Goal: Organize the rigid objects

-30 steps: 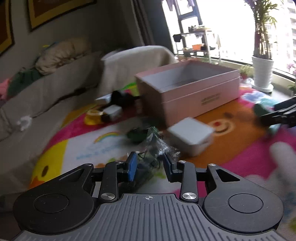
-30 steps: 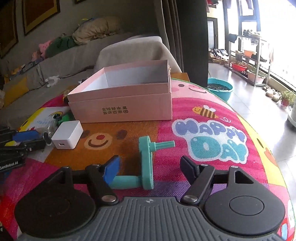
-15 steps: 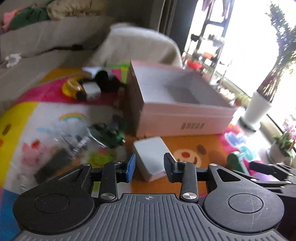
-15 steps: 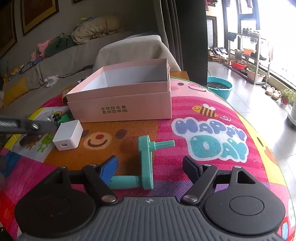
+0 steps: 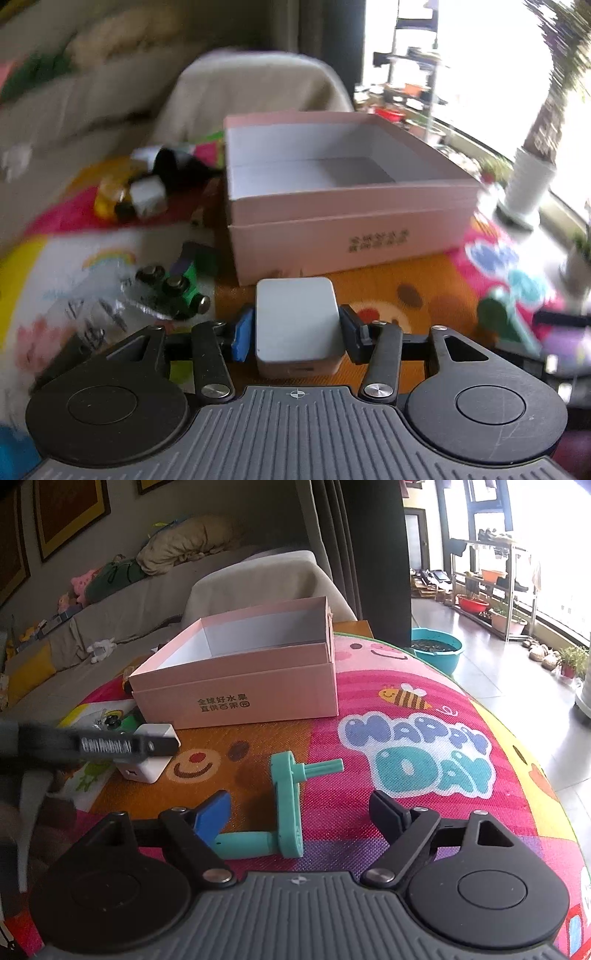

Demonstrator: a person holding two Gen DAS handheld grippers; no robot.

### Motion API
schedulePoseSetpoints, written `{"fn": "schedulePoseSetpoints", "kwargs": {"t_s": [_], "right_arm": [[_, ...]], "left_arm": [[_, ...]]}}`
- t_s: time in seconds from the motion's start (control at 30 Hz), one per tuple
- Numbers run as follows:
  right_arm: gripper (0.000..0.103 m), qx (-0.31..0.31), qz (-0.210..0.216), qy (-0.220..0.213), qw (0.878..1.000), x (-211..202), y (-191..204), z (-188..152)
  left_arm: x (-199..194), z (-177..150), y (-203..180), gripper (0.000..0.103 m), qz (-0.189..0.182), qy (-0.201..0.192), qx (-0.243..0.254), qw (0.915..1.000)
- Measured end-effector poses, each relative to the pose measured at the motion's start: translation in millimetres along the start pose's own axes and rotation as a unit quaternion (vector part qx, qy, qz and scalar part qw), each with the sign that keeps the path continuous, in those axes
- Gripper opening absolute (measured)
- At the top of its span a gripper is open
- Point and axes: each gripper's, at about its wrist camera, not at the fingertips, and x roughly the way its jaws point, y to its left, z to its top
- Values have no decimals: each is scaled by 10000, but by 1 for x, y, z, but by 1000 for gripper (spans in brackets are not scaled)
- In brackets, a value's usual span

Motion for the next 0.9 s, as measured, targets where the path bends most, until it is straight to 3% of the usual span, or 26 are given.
{"fn": "schedulePoseSetpoints", "kwargs": {"t_s": [0.07,0.3,0.37,0.43,0.63,0.73,0.9], "right_arm": [[83,-117,-55,67,9999,3,3,3],[79,-710,-41,96,9974,18,11,15],[55,-697,37,169,9974,23,11,18],[43,-814,-63,159,9965,24,15,20],[42,-947,53,37,9955,-2,26,21],[42,-1019,92,-123,9947,-22,29,23],[42,-1041,146,-489,9933,-49,30,33]], "left_arm": [[-7,-8,-2,50,-95,-155,338,9993],[-34,-29,10,50,-544,-120,505,9972],[-32,-31,15,51,-636,-166,339,9973],[-30,-32,15,51,-693,-210,322,9969],[-34,-32,16,50,-667,-204,234,9973],[-43,-32,18,50,-984,-294,201,9945],[-61,8,22,50,-1118,-871,189,9897]]}}
